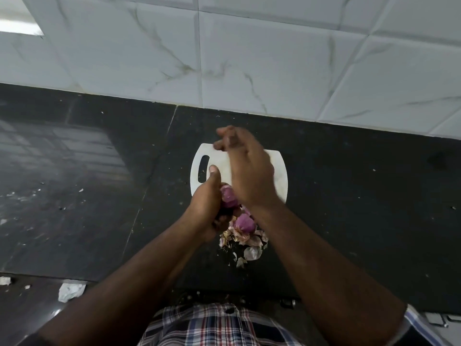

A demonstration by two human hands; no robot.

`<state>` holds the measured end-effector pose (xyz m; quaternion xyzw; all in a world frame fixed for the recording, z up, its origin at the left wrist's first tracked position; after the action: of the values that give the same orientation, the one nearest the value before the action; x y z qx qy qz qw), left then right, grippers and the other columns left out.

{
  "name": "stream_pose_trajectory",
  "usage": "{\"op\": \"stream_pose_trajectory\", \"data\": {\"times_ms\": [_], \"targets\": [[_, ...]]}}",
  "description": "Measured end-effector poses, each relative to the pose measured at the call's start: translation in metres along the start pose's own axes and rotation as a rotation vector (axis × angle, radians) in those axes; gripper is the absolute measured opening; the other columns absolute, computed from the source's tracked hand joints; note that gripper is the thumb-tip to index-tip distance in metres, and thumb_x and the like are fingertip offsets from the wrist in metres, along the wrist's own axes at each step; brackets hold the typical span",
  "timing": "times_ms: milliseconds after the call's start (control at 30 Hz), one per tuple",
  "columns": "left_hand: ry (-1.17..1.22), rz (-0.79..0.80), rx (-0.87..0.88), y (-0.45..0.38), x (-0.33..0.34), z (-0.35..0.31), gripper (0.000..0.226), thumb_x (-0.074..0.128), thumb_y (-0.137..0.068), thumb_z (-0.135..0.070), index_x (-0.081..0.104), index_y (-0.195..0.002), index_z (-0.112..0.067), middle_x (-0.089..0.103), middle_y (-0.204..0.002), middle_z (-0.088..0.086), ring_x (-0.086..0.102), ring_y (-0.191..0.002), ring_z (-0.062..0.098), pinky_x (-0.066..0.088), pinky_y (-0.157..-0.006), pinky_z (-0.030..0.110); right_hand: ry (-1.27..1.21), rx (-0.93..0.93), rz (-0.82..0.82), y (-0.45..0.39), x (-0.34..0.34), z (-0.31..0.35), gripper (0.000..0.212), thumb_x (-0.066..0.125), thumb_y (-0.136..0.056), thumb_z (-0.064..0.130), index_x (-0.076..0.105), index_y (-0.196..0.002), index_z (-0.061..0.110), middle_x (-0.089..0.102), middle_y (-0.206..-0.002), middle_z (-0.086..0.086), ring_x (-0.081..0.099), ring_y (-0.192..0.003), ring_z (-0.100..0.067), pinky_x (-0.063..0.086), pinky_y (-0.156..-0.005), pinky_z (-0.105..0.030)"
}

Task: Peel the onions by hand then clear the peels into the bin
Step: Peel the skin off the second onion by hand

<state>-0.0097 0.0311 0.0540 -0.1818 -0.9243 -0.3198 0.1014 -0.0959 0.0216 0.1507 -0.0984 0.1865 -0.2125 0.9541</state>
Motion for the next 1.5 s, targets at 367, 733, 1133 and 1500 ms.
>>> {"op": "stream_pose_trajectory", "data": {"times_ms": [367, 733, 1133, 1500], "targets": [[-0.222, 0.091, 0.136, -0.001, 0.007, -0.003, 0.05, 0.037, -0.103, -0.054, 0.053, -0.092, -0.008, 0.056, -0.067, 0.013, 0.04, -0.039, 0.012, 0.028, -0.039, 0.018, -0.147, 0.349, -0.043, 0.014, -0.01, -0.071, 0.041, 0.043, -0.098, 0.055, 0.068, -0.104, 0.022, 0.074, -0.091, 0.001, 0.071, -0.093, -0.012, 0.056, -0.088, -0.036], [-0.96, -0.134, 0.651, -0.002, 0.028, -0.046, 0.038, 0.042, -0.107, -0.035, 0.054, -0.071, -0.027, 0.063, -0.061, -0.005, 0.062, -0.055, 0.007, 0.042, -0.048, 0.019, -0.514, 0.823, -0.114, 0.04, -0.005, -0.091, 0.047, 0.042, -0.101, 0.055, 0.065, -0.075, 0.023, 0.056, -0.058, 0.005, 0.056, -0.054, -0.01, 0.045, -0.058, -0.028], [-1.354, -0.365, 0.795, -0.009, 0.044, -0.078, 0.054, 0.036, -0.101, -0.057, 0.043, -0.065, -0.018, 0.067, -0.071, 0.012, 0.066, -0.081, 0.038, 0.042, -0.065, 0.037, -0.669, 0.876, -0.235, 0.043, -0.013, -0.089, 0.029, 0.046, -0.104, 0.032, 0.069, -0.094, 0.017, 0.067, -0.065, 0.0, 0.063, -0.055, -0.011, 0.049, -0.053, -0.022], [-0.255, -0.475, 0.494, -0.048, -0.016, -0.108, 0.06, 0.04, -0.094, -0.068, 0.031, -0.053, -0.024, 0.033, -0.052, -0.009, 0.035, -0.058, 0.016, 0.032, -0.06, 0.036, -0.744, 0.779, -0.261, 0.023, -0.008, -0.081, 0.025, 0.056, -0.101, 0.031, 0.062, -0.11, 0.008, 0.076, -0.098, -0.015, 0.076, -0.08, -0.029, 0.062, -0.08, -0.045]]}}
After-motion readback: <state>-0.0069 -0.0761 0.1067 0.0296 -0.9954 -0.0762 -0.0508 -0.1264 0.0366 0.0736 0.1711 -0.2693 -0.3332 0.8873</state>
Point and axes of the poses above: each hand's wrist, its own y-axis away from the middle knuckle, its own x-axis out of the palm, z = x × y, the point moved 8 cm from there along -y, towards the middle knuckle
